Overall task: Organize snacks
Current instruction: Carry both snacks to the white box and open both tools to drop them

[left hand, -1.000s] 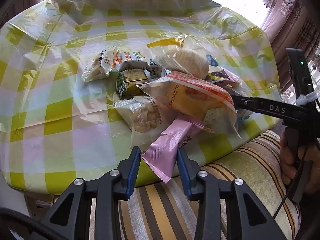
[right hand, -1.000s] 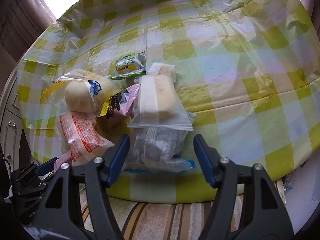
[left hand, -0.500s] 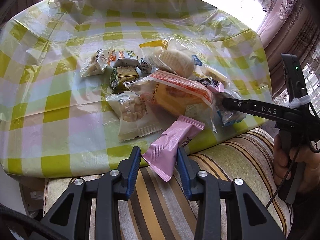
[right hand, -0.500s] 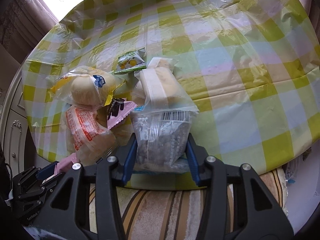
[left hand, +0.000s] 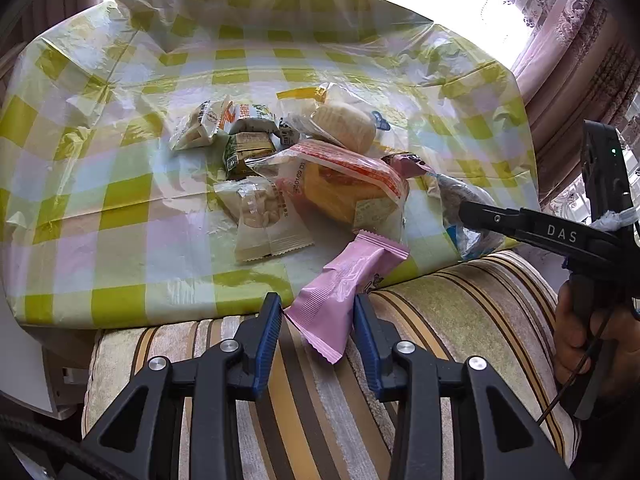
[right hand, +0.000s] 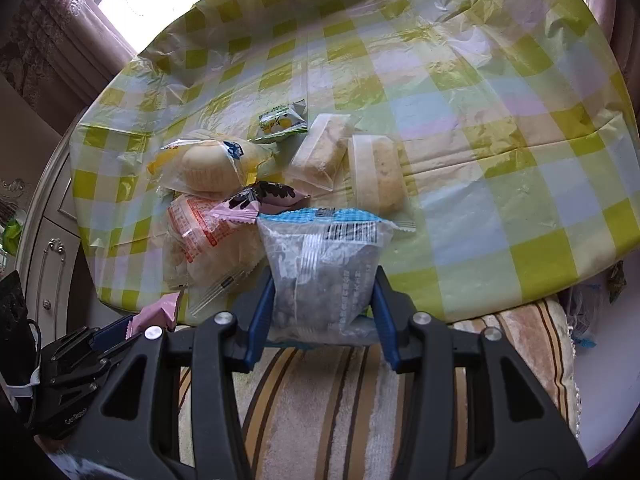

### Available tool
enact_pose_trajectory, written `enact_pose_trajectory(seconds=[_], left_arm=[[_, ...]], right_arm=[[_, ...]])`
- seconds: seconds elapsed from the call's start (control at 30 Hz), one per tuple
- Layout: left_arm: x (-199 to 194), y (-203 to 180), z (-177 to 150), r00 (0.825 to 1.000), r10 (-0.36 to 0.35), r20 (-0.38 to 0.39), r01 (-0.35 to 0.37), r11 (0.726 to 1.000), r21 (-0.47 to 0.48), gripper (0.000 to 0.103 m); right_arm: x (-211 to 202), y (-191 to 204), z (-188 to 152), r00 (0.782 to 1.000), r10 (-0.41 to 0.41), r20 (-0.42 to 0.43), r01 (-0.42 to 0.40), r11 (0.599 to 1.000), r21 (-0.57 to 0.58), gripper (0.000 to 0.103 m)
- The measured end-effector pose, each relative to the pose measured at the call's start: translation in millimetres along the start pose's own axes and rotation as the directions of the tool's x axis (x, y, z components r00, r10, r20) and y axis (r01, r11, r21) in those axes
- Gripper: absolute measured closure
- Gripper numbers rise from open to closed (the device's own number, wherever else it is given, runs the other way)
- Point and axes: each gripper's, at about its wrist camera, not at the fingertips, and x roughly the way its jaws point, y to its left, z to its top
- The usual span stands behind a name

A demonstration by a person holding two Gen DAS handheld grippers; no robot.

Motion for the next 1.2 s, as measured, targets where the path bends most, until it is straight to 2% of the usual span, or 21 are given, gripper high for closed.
enact_pose_trajectory(seconds=[0.43,0.8,1.03,1.2], left_arm=[[-18,-21,4,0.999,-0.019,0.041,0.017,0.999,0.033,0.065],[-19,-58,19,0.996,-0.061,0.059,0.055,0.993,0.105,0.065],[-14,-98,34,0.991,-0.119,0.058,0.106,0.975,0.196,0.065],[0,-136,46,0.982,-0.186,0.032,0.172,0.951,0.257,0.065]], right_arm=[[-28,-13,-6,0.999,0.015,0.046,-0.016,0.999,0.031,0.053],[-56,-41,-9,0.996,0.0,0.094,-0.009,0.996,0.087,0.053],[-83,-74,-13,0.99,-0.03,0.138,0.009,0.989,0.149,0.053],[-101,-111,-21,0.984,-0.09,0.156,0.054,0.974,0.218,0.053]])
